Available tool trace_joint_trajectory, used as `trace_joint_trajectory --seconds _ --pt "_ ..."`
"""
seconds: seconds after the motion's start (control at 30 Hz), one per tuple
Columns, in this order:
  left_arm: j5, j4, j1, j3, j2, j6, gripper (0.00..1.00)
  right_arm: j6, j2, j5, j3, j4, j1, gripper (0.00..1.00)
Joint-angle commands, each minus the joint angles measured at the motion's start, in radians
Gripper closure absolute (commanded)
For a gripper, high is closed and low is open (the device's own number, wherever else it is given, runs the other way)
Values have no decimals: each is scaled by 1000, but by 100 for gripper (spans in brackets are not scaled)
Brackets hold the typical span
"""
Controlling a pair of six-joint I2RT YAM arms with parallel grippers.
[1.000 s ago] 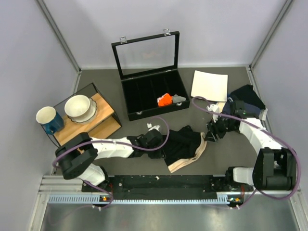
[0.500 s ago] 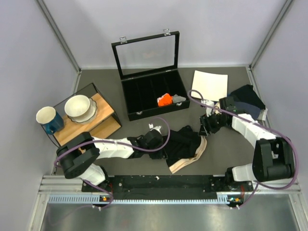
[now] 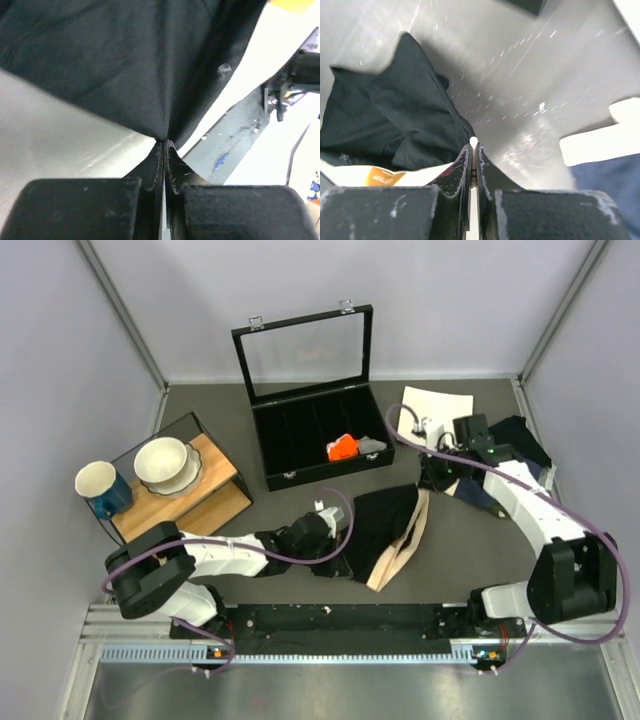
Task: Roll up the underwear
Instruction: Flatten out the underwear at the center of the board.
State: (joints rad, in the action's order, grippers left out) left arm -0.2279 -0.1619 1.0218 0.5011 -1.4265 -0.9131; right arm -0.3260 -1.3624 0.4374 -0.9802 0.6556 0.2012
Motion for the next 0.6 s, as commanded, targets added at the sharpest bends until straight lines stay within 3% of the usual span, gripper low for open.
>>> trace_joint_trajectory --seconds 0.0,0.27,0.37,0.4,0.57 --pt "-126 -128 29 59 20 68 100 -48 54 -63 -139 -16 9 100" --pt "-292 -231 132 217 -169 65 100 -96 28 -182 -81 -76 10 100" --pt "-309 -286 136 206 -195 43 94 -125 37 -218 -9 -96 10 100" --pt "-300 -284 133 199 -183 54 86 -133 39 -227 3 -96 9 100" --pt "-179 4 72 224 -22 271 66 -165 52 -270 66 -111 10 100"
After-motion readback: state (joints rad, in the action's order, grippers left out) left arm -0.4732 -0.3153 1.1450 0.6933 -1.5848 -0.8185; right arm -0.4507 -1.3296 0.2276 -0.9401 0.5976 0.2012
